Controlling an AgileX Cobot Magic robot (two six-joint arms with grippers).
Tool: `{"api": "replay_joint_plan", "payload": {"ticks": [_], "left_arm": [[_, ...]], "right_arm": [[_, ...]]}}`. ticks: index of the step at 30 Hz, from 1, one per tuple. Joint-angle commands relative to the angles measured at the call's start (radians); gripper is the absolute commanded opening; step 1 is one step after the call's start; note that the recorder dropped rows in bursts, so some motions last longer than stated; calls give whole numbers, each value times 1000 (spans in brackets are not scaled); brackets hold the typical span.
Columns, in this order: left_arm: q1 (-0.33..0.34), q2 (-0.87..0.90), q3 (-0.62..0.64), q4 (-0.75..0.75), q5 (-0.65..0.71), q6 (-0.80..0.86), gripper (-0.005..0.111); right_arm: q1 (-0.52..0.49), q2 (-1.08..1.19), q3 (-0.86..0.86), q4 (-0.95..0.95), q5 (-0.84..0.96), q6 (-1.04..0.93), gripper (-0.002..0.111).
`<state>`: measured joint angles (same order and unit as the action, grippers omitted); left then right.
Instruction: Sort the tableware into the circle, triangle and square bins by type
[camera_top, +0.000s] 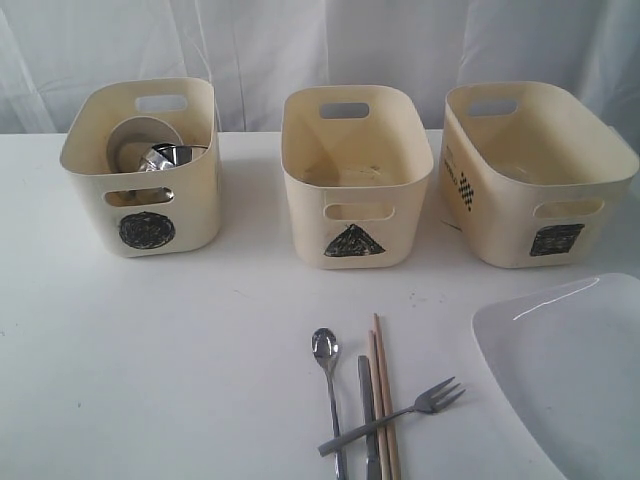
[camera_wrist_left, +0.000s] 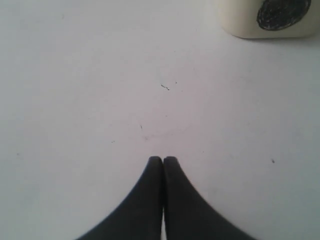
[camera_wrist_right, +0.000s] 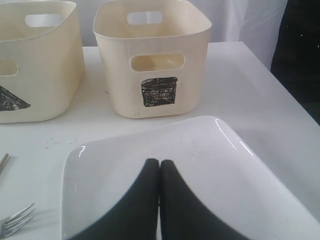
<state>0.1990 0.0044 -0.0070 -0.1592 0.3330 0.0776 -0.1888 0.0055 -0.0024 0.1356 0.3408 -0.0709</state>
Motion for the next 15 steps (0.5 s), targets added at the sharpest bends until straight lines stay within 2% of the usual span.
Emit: {"api": "replay_joint_plan", "payload": {"ticks": [1,3,8,15], "left_arm": [[-6,-4,7,22,18,-183,0],[-30,-4,7,45,18,-170,0],[-145,-4,7,45,18,-166,0],[-163,-4,7,-8,12,-163,0]], "right_arm": [[3,-5,2,-2,-4,0,0],[3,-5,2,-2,-4,0,0],[3,-5,2,-2,-4,0,0],[3,-5,2,-2,-4,0,0]]}}
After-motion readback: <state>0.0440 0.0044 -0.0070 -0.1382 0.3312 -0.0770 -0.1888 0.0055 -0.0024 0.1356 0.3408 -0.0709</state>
